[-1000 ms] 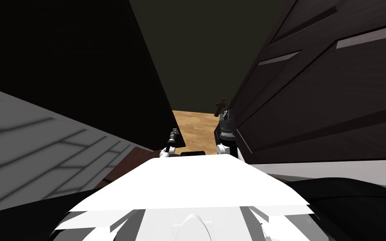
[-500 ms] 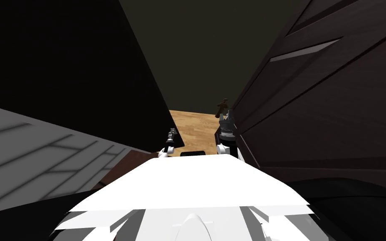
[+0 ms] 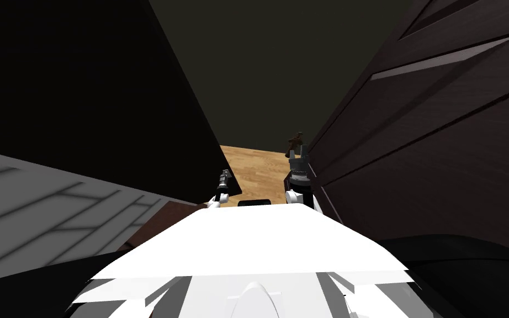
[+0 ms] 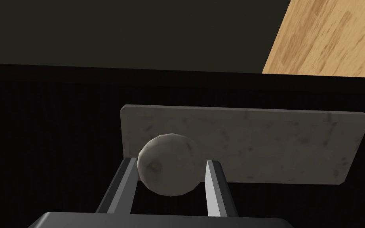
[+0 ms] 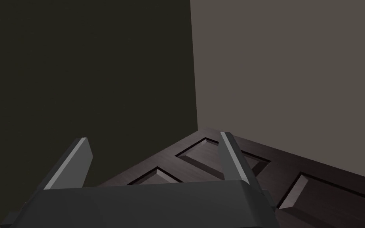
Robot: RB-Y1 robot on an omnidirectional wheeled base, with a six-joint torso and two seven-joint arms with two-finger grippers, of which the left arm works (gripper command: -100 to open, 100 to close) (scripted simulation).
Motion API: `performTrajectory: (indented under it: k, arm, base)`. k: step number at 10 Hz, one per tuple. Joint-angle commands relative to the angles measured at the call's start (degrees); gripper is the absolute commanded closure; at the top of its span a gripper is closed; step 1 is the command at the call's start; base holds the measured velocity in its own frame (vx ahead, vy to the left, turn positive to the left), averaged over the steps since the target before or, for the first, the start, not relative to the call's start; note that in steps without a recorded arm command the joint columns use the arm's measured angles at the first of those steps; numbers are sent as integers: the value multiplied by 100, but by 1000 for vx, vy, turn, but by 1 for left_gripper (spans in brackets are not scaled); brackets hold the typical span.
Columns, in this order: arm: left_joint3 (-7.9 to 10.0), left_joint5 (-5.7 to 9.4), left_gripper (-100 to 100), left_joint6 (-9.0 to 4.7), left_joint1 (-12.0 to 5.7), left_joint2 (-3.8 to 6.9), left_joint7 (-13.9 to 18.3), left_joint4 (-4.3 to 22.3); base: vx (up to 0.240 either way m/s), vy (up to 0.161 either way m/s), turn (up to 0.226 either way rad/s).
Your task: Push the door open
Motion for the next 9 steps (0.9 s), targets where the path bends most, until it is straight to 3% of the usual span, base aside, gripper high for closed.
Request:
performTrajectory:
  k: [1, 9]
  arm:
    - [110, 63, 100, -88, -90, 62, -27, 130]
    - [412, 246, 100, -102, -92, 128, -143, 211]
  base:
    - [160, -62, 45]
    - [151, -53, 44]
